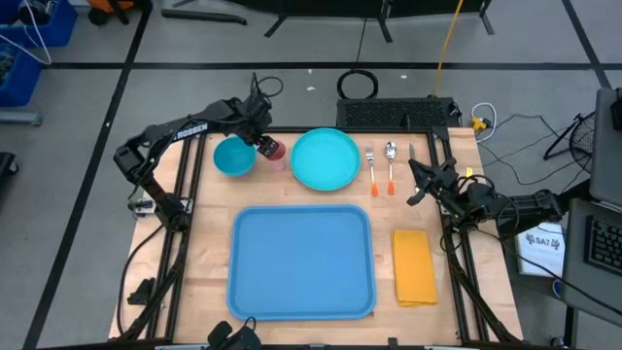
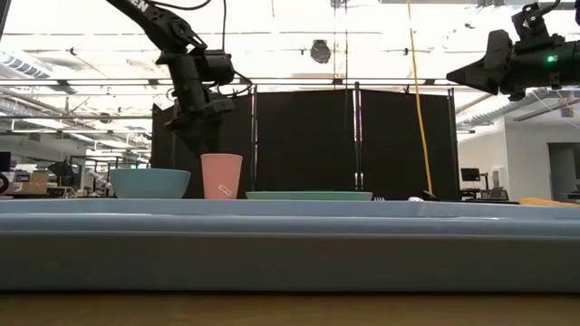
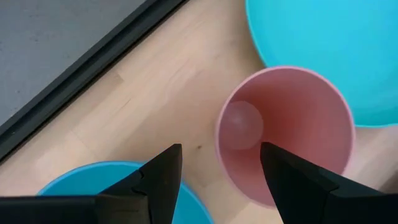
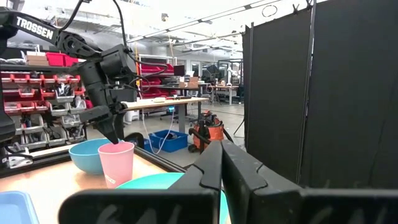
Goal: Set up tray
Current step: Put the pink cup to the top left on the blue serving tray
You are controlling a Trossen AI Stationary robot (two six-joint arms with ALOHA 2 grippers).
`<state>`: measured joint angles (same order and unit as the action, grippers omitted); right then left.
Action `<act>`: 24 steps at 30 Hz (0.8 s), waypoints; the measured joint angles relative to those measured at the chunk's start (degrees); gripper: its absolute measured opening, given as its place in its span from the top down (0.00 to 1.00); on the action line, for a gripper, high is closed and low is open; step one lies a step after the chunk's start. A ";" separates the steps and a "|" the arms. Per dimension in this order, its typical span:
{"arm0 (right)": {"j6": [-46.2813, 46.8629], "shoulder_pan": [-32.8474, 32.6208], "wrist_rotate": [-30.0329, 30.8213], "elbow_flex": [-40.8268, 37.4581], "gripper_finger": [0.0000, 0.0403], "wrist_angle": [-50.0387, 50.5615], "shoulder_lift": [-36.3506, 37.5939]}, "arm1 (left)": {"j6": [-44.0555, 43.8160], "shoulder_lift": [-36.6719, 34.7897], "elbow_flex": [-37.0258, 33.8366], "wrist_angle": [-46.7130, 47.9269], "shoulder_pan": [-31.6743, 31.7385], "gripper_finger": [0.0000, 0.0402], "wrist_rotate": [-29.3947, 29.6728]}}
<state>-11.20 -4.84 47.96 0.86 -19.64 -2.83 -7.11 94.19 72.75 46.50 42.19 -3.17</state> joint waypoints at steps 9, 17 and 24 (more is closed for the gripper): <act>0.04 0.00 -0.02 0.00 1.00 0.00 0.00 | -0.90 1.94 -1.66 0.04 -1.16 0.45 1.76; 1.40 0.00 -0.04 0.00 1.00 0.00 0.00 | -0.22 3.04 -1.66 -2.80 -1.93 0.45 1.69; 1.02 -0.01 -0.03 0.00 1.00 0.33 0.00 | 1.78 3.04 -1.66 -3.12 -3.15 0.77 1.65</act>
<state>-10.17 -4.85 47.93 0.86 -19.31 -2.83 -5.33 97.23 71.09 43.38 39.04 -1.52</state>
